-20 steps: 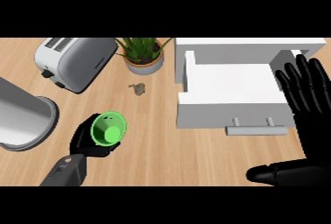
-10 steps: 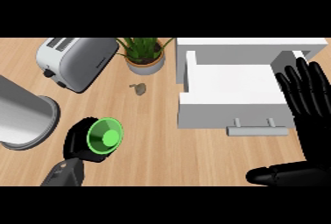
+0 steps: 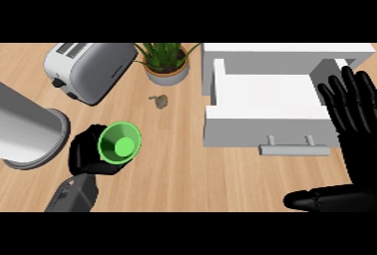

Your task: Pick up the cup, place it into the drawer and close the drawer

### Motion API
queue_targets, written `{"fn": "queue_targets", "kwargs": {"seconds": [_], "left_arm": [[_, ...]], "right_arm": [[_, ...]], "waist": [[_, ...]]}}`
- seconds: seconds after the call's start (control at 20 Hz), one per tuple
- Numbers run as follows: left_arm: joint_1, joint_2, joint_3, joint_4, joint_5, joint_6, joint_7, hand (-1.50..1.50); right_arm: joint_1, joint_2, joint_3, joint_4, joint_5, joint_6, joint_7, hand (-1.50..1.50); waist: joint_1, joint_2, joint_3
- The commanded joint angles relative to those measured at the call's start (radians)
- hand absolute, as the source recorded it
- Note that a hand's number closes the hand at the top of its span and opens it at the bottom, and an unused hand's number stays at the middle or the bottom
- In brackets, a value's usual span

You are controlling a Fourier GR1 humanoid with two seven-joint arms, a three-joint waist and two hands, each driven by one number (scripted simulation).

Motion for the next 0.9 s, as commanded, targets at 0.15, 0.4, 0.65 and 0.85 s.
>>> {"fn": "queue_targets", "kwargs": {"seconds": [0.15, 0.4, 0.65, 0.85], "left_arm": [[0.065, -0.01, -0.097, -0.327, 0.014, -0.041, 0.157, 1.5], [0.024, -0.092, -0.165, -0.506, 0.024, 0.045, 0.315, 1.5], [-0.026, -0.114, -0.201, -0.723, 0.093, 0.153, 0.549, 1.5], [-0.087, -0.115, -0.269, -0.831, 0.085, 0.276, 0.655, 1.5]], "right_arm": [[0.03, -0.009, -0.035, 0.076, -0.026, 0.042, -0.077, -1.5], [-0.013, 0.008, 0.02, -0.042, 0.013, -0.031, 0.069, -1.5], [-0.006, -0.038, -0.063, 0.0, -0.063, 0.025, 0.031, -1.5], [0.038, -0.006, -0.024, 0.004, -0.021, 0.02, -0.012, -1.5]], "waist": [[0.007, -0.001, 0.001], [-0.003, 0.0, 0.0], [-0.004, 0.0, 0.0], [-0.007, 0.001, 0.0]]}}
